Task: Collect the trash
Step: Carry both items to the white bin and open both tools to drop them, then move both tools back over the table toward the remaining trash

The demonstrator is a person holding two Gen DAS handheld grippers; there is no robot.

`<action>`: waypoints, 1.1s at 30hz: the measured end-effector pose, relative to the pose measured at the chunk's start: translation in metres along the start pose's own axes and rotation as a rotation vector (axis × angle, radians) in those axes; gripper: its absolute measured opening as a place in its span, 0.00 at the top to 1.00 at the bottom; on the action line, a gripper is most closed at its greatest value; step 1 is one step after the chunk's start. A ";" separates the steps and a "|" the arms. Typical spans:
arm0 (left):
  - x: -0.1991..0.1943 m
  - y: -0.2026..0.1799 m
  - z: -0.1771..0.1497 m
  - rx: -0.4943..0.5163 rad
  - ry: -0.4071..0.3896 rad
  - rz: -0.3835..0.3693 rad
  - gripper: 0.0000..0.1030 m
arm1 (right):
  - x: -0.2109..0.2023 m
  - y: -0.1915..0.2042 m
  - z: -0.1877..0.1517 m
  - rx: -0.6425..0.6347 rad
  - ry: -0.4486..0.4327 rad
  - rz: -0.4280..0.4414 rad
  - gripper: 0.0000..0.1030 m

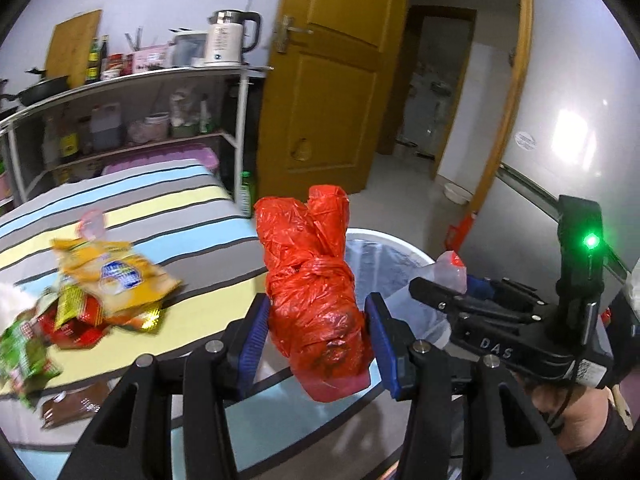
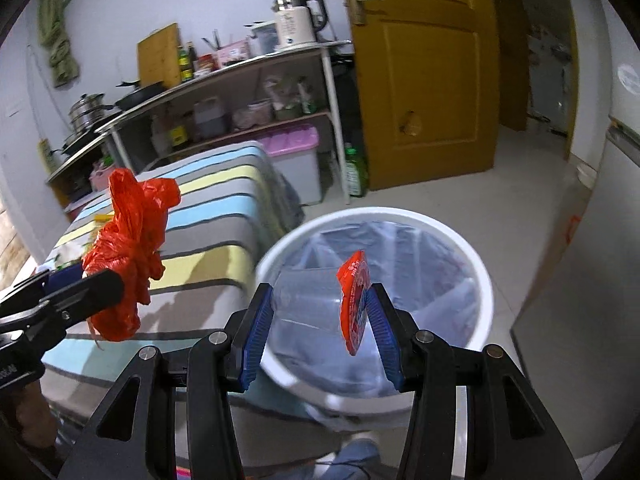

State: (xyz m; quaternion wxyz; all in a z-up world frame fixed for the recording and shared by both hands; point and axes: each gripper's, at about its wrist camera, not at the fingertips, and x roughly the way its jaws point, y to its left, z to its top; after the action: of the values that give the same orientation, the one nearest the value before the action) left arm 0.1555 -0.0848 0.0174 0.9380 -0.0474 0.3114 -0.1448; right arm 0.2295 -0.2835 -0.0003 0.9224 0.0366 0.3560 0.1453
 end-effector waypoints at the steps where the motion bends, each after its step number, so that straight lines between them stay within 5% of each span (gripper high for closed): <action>1: 0.007 -0.003 0.002 0.005 0.010 -0.010 0.51 | 0.003 -0.004 0.000 0.006 0.005 -0.005 0.52; 19: 0.078 -0.014 0.016 -0.012 0.119 -0.053 0.47 | 0.041 -0.049 -0.008 0.050 0.078 -0.039 0.46; 33: 0.030 0.004 0.011 -0.034 0.023 -0.001 0.47 | 0.005 -0.030 -0.004 0.028 0.004 -0.031 0.44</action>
State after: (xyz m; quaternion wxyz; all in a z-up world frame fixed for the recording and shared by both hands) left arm 0.1854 -0.0896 0.0083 0.9333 -0.0615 0.3246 -0.1404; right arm 0.2377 -0.3107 -0.0113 0.9233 0.0435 0.3603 0.1260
